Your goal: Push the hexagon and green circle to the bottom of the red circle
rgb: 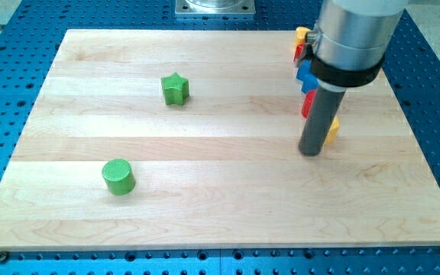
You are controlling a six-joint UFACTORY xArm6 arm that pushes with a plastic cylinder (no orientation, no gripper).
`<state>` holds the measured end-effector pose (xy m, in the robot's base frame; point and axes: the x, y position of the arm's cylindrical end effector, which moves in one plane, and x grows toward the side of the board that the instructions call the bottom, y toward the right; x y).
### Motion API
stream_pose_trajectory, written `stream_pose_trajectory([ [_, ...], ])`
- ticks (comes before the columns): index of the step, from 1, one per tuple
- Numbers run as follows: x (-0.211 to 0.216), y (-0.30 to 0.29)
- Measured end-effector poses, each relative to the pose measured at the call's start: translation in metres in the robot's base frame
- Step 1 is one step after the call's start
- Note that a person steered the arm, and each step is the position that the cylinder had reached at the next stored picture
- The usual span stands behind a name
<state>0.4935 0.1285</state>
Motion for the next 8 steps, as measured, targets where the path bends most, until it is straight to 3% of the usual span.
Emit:
stream_pose_trajectory([
  [1,0.043,-0.005],
  [2,0.052,-0.023],
  [4,-0.046,-0.056],
  [7,-0.051,-0.081],
  [8,-0.028,-0.175],
])
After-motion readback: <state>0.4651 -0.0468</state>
